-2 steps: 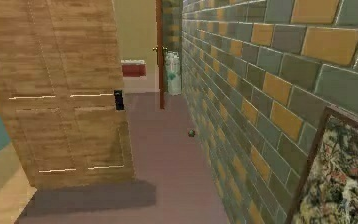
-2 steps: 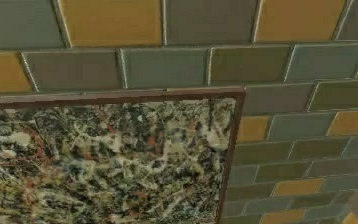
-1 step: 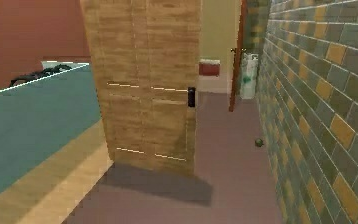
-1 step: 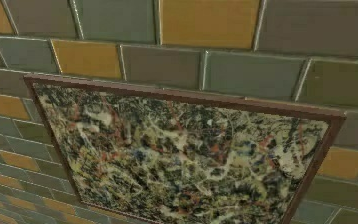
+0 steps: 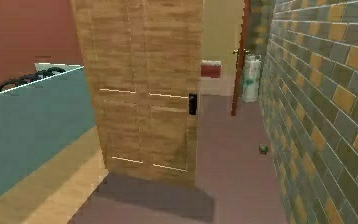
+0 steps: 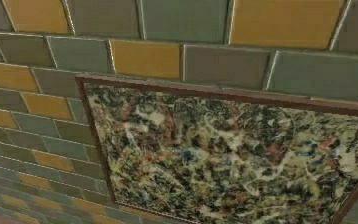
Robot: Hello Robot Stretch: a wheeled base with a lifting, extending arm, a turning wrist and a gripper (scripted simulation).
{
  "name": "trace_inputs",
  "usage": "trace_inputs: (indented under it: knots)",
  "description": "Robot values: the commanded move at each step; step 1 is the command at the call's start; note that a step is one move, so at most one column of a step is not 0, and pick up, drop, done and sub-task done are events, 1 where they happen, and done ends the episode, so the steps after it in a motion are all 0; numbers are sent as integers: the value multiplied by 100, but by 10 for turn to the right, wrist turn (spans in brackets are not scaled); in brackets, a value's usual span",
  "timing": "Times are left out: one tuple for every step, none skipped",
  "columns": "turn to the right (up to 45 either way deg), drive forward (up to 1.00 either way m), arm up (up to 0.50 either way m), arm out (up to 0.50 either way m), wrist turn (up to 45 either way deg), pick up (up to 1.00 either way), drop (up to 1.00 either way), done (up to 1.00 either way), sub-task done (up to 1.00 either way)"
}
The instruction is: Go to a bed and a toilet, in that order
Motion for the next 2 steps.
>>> trace_inputs:
  knots:
    - [-450, 0, 0, 0, 0, 0, 0, 0, 0]
    - [-30, 0, 0, 0, 0, 0, 0, 0, 0]
